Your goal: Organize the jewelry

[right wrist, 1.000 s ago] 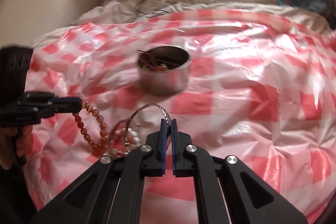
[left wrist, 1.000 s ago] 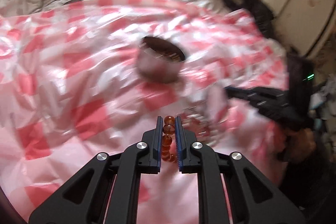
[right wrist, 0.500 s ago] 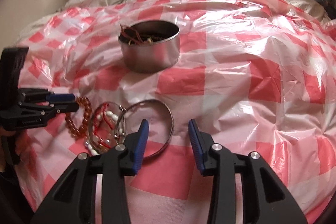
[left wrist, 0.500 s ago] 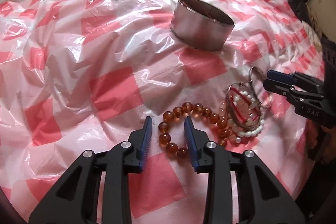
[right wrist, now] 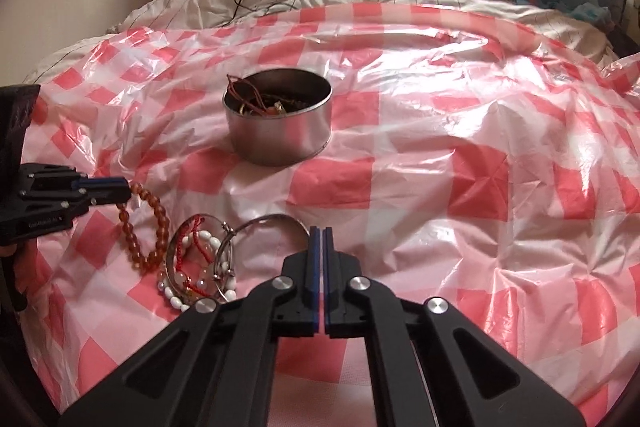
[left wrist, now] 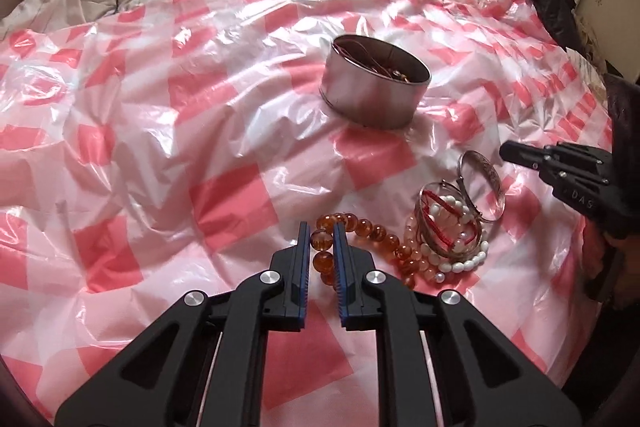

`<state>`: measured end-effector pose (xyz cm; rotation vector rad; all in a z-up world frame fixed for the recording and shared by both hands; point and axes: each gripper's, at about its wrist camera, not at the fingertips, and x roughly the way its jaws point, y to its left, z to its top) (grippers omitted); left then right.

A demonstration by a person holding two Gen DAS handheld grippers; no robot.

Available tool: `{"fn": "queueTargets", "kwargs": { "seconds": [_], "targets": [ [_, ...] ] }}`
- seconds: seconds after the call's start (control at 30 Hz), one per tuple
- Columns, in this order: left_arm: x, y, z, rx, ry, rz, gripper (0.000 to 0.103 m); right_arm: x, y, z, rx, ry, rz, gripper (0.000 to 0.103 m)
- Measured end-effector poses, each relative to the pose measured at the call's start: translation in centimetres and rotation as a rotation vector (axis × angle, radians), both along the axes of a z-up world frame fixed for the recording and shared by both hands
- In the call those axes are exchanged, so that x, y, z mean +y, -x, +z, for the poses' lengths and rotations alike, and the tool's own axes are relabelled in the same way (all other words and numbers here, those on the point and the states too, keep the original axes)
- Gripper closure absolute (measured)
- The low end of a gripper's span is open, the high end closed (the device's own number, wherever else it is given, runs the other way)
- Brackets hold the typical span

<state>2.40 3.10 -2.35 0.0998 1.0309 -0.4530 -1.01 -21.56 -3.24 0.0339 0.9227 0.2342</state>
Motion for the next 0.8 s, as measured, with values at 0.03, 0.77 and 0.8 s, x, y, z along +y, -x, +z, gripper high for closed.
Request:
{"fn": "queueTargets", "kwargs": {
  "seconds": [0.03, 0.77, 0.8],
  "targets": [
    [-0.1, 0.0, 0.1, -0.001, 0.004, 0.0, 0.093, 0.0, -0.1, -0.2, 0.012, -0.006, 0.0, 0.101],
    [-0.5, -0.2, -0.8, 0.019, -0.024, -0.005, 0.093, 1.5, -0.4, -2.4, 0.081, 0.029, 0.036, 0.086],
    [-0.6, -0.2, -0.9, 0.022, -0.026, -0.009, 0.093, 1.5, -0.3, -2.3, 0.076, 0.037, 0.035, 0.095]
  ]
}}
